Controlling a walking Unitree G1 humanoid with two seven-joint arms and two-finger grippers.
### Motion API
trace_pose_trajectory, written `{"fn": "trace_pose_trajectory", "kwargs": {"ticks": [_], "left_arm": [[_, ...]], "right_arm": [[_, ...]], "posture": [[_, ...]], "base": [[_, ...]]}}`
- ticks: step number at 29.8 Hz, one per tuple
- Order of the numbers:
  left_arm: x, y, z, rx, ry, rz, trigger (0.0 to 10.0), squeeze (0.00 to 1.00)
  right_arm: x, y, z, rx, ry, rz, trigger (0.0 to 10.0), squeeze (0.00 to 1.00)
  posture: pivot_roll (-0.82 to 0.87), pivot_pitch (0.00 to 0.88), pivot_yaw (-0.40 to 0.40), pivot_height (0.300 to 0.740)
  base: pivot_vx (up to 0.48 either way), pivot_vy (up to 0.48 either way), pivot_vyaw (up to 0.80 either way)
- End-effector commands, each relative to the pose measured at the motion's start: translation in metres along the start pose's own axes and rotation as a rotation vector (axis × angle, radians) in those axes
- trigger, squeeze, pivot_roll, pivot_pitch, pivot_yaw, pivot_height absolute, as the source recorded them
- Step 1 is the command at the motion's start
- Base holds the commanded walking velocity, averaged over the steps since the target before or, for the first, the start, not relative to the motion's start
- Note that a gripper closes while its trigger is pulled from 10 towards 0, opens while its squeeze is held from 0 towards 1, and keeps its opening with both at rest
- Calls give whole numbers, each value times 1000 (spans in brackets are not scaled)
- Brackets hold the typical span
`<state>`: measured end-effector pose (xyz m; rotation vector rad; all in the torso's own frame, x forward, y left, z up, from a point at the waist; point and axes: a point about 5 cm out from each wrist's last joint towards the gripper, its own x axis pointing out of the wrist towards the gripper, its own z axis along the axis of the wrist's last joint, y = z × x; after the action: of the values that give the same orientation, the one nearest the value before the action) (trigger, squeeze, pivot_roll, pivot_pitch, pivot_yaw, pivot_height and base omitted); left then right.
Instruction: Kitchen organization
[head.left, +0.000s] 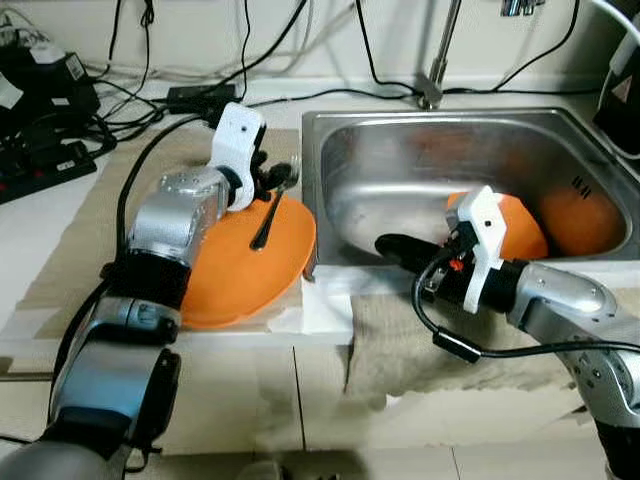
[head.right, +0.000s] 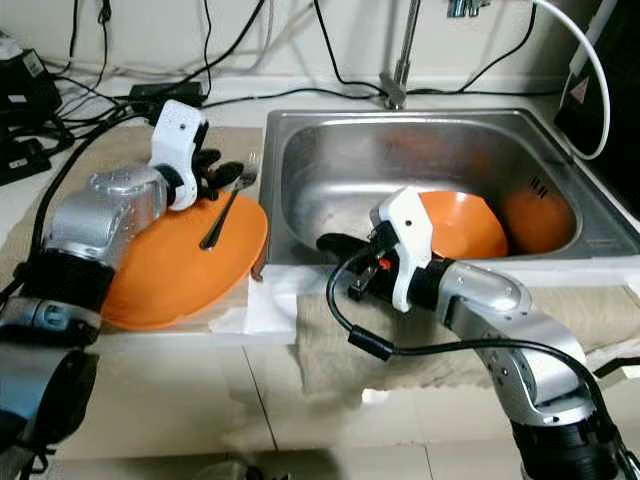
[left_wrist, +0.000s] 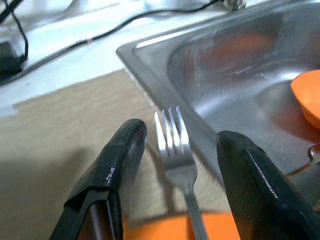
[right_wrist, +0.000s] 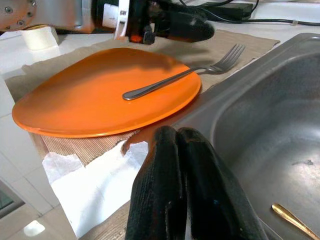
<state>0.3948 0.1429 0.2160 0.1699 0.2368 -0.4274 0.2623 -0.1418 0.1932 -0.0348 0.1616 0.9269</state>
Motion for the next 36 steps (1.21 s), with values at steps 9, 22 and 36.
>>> {"fn": "trace_pose_trajectory", "kwargs": {"ticks": [9, 22, 36], "left_arm": [[15, -5, 1, 58, 62, -27, 10000, 675], [22, 0, -2, 35, 116, -2, 10000, 0], [24, 2, -7, -69, 137, 47, 10000, 0]], "right_arm": [[-1, 5, 4, -15, -15, -4, 10000, 0], [-4, 17, 3, -1, -17, -6, 10000, 0], [-9, 20, 3, 7, -11, -21, 10000, 0]], "posture": [[-34, 37, 76, 740], [-55, 79, 110, 740], [-72, 75, 105, 740]], "base": [[0, 0, 0], [0, 0, 0], [0, 0, 0]]}}
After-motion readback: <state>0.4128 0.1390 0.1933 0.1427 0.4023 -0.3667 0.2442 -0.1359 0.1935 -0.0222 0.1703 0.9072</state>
